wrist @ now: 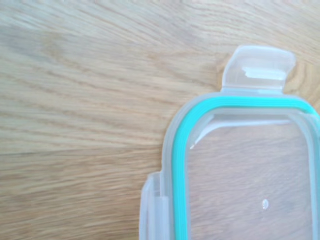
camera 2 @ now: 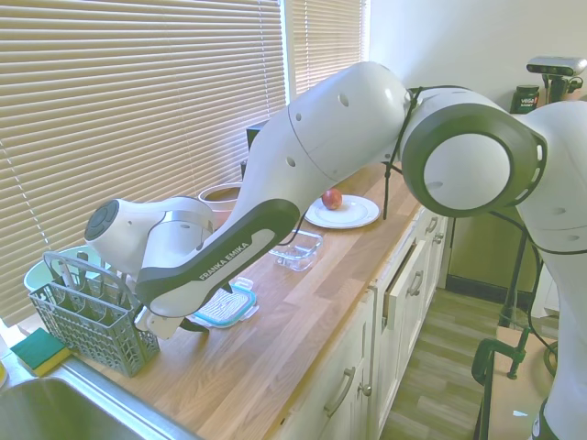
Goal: Cover the lid of the food container
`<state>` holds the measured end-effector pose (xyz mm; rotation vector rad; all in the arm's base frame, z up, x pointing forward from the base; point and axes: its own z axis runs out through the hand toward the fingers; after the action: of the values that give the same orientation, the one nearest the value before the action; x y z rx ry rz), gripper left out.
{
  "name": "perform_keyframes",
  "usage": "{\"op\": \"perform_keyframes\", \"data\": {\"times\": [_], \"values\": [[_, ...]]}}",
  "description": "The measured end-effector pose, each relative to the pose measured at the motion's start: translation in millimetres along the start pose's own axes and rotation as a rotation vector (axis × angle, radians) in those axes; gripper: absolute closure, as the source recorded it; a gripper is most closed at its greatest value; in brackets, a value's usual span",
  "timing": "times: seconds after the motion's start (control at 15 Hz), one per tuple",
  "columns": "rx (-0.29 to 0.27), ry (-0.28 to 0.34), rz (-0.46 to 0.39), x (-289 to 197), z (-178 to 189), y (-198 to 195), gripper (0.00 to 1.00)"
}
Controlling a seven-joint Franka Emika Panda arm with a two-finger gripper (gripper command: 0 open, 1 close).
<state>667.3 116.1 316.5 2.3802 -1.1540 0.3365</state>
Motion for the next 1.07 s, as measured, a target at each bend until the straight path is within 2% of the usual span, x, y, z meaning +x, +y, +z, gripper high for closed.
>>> {"op": "perform_keyframes", "data": {"times": [1.07], "values": [[-0.047,0.055,-0.04,-4,16,-6,1.0]]}}
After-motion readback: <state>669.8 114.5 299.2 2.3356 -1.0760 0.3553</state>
